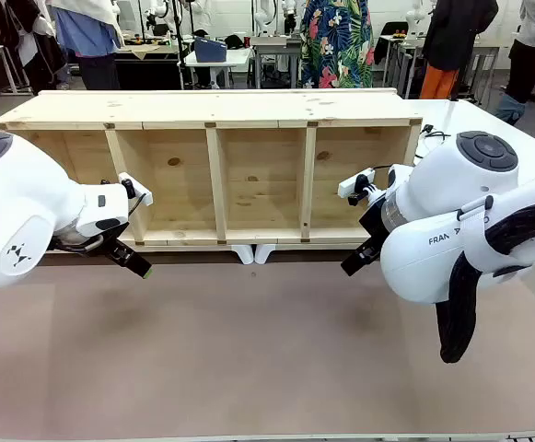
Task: Perform cable management.
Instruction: When the cord part of the Power Cable appears at the lower middle area of the table and stops, grasp the cord part of the Power Cable.
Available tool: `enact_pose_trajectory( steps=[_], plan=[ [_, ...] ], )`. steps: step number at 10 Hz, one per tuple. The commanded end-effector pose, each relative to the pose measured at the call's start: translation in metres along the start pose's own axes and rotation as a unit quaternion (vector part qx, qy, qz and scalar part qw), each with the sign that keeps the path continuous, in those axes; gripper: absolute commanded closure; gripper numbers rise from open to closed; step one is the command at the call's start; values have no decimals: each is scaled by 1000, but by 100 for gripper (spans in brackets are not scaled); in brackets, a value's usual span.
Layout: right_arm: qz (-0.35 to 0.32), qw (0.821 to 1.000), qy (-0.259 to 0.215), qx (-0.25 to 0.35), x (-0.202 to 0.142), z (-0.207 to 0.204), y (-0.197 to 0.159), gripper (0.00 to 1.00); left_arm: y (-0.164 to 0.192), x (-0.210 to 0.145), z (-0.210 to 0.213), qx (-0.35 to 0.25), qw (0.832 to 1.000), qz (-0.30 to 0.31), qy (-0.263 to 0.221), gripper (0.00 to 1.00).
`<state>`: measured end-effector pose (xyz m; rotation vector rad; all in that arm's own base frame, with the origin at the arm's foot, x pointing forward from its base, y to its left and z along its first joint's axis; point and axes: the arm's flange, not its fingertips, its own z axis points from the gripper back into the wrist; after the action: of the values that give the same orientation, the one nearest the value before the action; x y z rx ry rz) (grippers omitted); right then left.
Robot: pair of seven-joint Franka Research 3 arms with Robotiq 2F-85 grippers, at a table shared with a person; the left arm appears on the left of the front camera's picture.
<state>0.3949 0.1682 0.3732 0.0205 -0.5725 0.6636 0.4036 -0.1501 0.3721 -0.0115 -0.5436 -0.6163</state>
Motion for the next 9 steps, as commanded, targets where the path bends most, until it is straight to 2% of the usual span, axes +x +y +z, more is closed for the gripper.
enact_pose_trajectory(
  steps=[1, 9],
  plan=[
    [0, 1000, 0, 0, 0, 0, 0, 0, 0, 0, 0, 0, 1000, 0, 0, 0],
    [0, 1000, 0, 0, 0, 0, 0, 0, 0, 0, 0, 0, 1000, 0, 0, 0]
  ],
)
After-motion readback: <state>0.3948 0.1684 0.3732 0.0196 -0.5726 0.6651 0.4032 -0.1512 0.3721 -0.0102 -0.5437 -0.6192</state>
